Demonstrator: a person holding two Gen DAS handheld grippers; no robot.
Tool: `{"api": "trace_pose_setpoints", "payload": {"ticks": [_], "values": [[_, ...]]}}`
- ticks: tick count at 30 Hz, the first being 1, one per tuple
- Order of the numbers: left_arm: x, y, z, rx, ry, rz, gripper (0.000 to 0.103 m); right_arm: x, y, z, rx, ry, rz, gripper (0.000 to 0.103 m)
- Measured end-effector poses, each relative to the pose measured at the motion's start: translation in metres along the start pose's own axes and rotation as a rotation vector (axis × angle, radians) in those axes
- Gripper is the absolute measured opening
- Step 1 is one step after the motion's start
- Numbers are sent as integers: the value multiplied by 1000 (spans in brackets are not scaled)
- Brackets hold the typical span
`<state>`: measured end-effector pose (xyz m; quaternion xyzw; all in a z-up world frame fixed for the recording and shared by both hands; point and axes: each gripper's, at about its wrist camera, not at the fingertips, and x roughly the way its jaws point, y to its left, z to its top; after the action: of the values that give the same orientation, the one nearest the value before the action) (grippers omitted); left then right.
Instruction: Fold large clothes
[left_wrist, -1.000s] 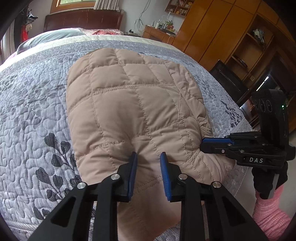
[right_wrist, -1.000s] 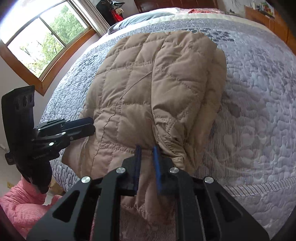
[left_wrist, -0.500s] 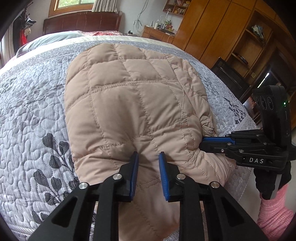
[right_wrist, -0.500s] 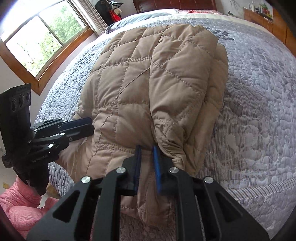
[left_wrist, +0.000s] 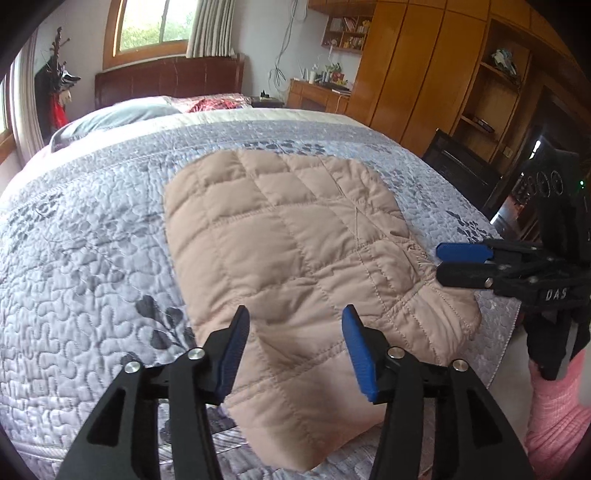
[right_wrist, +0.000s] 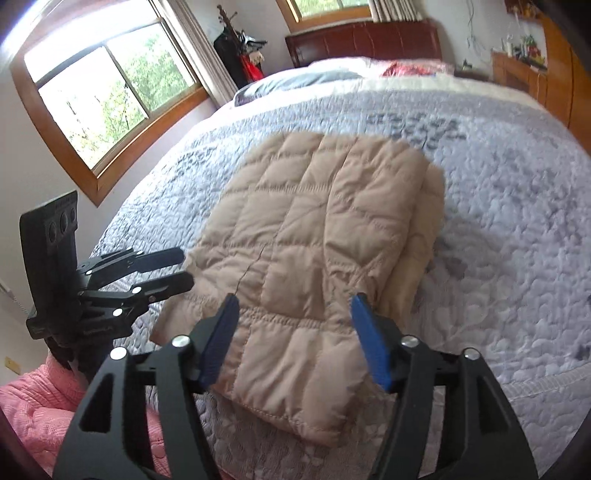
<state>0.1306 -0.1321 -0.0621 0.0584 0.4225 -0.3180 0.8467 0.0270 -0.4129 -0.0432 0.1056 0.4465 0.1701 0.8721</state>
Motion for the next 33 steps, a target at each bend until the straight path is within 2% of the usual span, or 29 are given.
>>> {"api": "trace_pose_setpoints", "payload": {"ticks": [1, 3, 6, 12, 17, 24, 27, 30, 33], "values": [[-2, 3, 0, -3, -4, 4, 57, -3, -2, 2, 4, -12, -7, 71], [-4, 9, 2, -9, -6, 13, 61, -7, -9, 6, 22, -29, -29, 85], [-2, 19, 3, -28, 4, 9, 65, -5, -28, 9, 65, -32, -35, 91], [12, 41, 3, -87, 69, -59, 70, 20, -62, 7, 162, 37, 30, 91], [28, 54, 3, -123, 119, -133, 72, 41, -84, -2, 255, 87, 148, 91], [51, 72, 4, -151, 136, -259, 89, 68, -100, -9, 327, 132, 277, 92], [62, 80, 4, -174, 168, -266, 92, 79, -104, -11, 354, 143, 322, 94], [73, 96, 2, -265, 209, -347, 92, 85, -104, -12, 360, 139, 352, 96], [80, 101, 1, -289, 216, -401, 92, 92, -101, -11, 348, 141, 370, 96]]}}
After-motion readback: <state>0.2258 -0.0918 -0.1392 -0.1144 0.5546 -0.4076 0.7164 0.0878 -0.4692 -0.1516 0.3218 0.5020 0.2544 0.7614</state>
